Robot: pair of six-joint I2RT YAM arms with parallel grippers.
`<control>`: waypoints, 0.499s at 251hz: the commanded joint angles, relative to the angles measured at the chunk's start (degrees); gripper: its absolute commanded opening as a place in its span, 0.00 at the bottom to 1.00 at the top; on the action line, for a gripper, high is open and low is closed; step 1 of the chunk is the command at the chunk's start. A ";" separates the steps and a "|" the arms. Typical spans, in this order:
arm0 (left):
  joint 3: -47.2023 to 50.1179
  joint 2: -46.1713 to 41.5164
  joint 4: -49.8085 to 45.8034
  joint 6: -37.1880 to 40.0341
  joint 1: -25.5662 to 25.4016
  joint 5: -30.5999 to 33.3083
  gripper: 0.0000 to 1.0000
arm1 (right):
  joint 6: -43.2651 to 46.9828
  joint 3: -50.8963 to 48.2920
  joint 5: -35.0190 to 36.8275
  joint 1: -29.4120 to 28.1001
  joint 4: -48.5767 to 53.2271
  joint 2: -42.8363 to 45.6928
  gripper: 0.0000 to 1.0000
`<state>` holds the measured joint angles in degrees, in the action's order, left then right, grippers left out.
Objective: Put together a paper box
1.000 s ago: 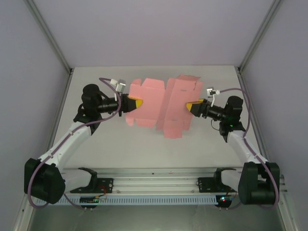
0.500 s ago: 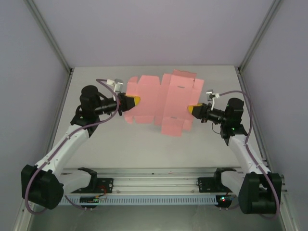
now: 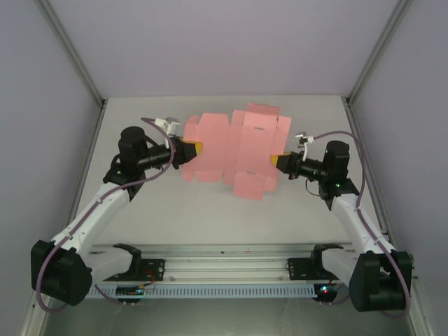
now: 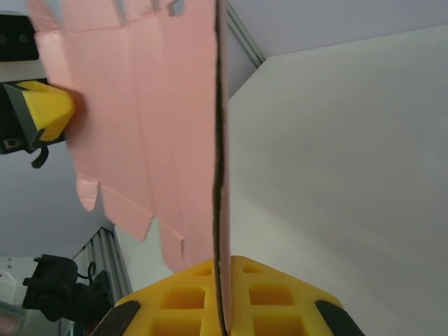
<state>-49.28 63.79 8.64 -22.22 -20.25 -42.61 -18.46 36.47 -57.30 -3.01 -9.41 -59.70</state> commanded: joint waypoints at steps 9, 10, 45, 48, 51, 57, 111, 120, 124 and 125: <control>0.54 -0.39 -5.33 1.89 0.39 6.04 0.58 | 3.99 2.13 2.33 -1.76 4.37 -0.89 0.00; 0.56 -0.36 -5.41 1.90 0.39 6.13 0.60 | 4.02 2.12 2.39 -1.80 4.47 -0.96 0.00; 0.06 -0.42 -10.43 3.12 0.39 10.52 1.00 | 5.76 3.63 4.12 -2.61 7.78 -2.51 0.00; 0.02 -0.49 -10.79 3.19 0.43 10.98 1.00 | 6.06 3.69 4.00 -2.70 8.03 -2.71 0.00; 0.01 -0.51 -11.16 3.29 0.45 11.63 1.00 | 6.28 3.77 3.96 -2.71 8.25 -2.91 0.00; -0.10 -0.60 -11.90 3.36 0.41 12.75 1.00 | 6.75 4.00 3.86 -2.95 8.76 -3.33 0.00; -0.12 -1.01 -18.52 3.84 0.38 22.06 1.00 | 13.30 7.50 12.04 -6.46 18.37 -8.44 0.00; -0.10 -0.87 -19.13 3.85 0.43 22.21 0.99 | 16.40 8.77 15.26 -7.56 21.63 -9.75 0.00; -0.06 -0.89 -19.24 3.85 0.39 22.17 1.00 | 16.96 9.23 16.81 -8.04 22.49 -10.36 0.00; -0.04 -0.92 -19.26 3.85 0.39 22.15 1.00 | 17.09 9.36 17.10 -8.19 22.63 -10.53 0.00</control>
<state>-48.99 63.83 -6.15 -19.51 -20.10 -25.21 -9.87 41.34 -49.15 -8.62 2.85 -67.11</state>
